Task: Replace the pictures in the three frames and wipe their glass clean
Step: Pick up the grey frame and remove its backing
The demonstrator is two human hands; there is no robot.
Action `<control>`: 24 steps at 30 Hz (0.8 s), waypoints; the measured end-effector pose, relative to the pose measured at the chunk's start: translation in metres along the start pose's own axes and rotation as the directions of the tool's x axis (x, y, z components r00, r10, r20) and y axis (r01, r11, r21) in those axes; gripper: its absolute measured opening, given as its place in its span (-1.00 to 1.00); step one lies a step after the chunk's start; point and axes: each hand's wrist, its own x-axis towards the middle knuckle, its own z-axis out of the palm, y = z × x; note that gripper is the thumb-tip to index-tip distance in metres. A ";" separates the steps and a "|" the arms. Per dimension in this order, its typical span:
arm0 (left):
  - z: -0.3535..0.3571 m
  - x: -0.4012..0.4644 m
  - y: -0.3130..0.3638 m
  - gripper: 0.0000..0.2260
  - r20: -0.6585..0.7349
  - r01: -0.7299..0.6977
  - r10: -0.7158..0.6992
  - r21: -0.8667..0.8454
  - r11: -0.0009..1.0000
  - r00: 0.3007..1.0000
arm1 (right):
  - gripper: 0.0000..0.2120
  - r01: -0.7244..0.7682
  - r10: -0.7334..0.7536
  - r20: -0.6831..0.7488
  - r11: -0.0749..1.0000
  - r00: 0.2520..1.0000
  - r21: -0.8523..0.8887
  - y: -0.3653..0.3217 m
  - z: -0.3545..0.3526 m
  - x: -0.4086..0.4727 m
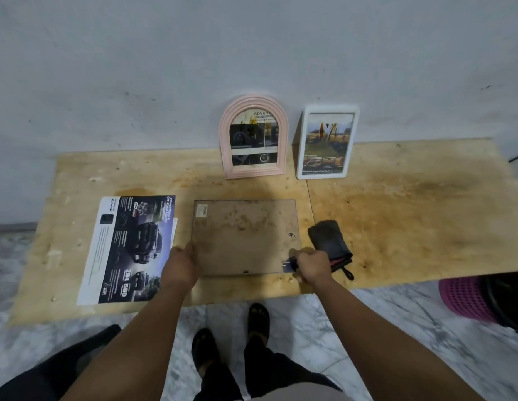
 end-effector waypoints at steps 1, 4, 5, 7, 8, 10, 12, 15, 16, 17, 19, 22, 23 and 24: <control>0.001 0.002 -0.002 -0.52 0.005 0.004 -0.004 0.031 1.000 1.000 | -0.76 -0.036 0.036 0.004 0.999 0.999 0.040 0.001 0.002 0.004; 0.005 0.004 -0.009 -0.49 0.021 -0.031 0.029 0.107 0.994 0.999 | -0.84 -0.155 0.154 0.016 0.975 0.988 0.161 -0.004 0.005 0.000; 0.006 0.004 -0.011 -0.48 0.026 -0.033 0.030 0.113 0.993 0.999 | -0.85 -0.179 0.179 0.017 0.967 0.984 0.182 -0.005 0.005 -0.001; 0.007 0.006 -0.012 -0.47 0.029 -0.036 0.033 0.125 0.991 0.999 | -0.87 -0.205 0.206 0.020 0.954 0.978 0.218 -0.004 0.005 0.000; 0.007 0.006 -0.013 -0.47 0.030 -0.039 0.035 0.135 0.990 0.999 | -0.88 -0.209 0.209 0.027 0.950 0.978 0.233 -0.004 0.005 -0.001; 0.009 0.007 -0.014 -0.46 0.026 -0.045 0.042 0.136 0.990 0.999 | -0.84 -0.221 0.217 0.043 0.944 0.975 0.243 -0.002 0.005 0.001; 0.012 0.008 -0.016 -0.46 0.020 -0.045 0.043 0.111 0.993 0.999 | -0.76 -0.225 0.218 0.055 0.943 0.974 0.247 0.001 0.006 0.004; 0.012 0.007 -0.016 -0.46 0.015 -0.042 0.041 0.087 0.995 0.999 | -0.70 -0.208 0.201 0.054 0.951 0.978 0.230 0.003 0.007 0.007; 0.012 0.008 -0.017 -0.46 0.012 -0.039 0.039 0.083 0.996 0.999 | -0.66 -0.199 0.192 0.052 0.954 0.980 0.224 0.003 0.007 0.007; 0.012 0.007 -0.017 -0.45 0.012 -0.039 0.038 0.082 0.996 0.999 | -0.61 -0.192 0.186 0.046 0.960 0.981 0.206 0.003 0.007 0.008; 0.012 0.007 -0.020 -0.43 0.008 -0.035 0.034 0.072 0.997 0.999 | -0.60 -0.168 0.163 0.042 0.969 0.986 0.182 0.002 0.006 0.009; 0.015 0.006 -0.025 -0.40 0.004 -0.047 0.047 0.044 0.998 0.999 | -0.75 -0.131 0.122 0.063 0.977 0.991 0.166 0.002 0.004 0.009; 0.015 0.005 -0.026 -0.40 0.002 -0.050 0.050 0.036 0.998 0.999 | -0.78 -0.117 0.106 0.075 0.980 0.992 0.162 0.002 0.003 0.009; 0.016 0.004 -0.027 -0.41 -0.004 -0.051 0.051 0.024 0.998 0.999 | -0.75 -0.104 0.090 0.086 0.981 0.992 0.162 0.002 0.003 0.009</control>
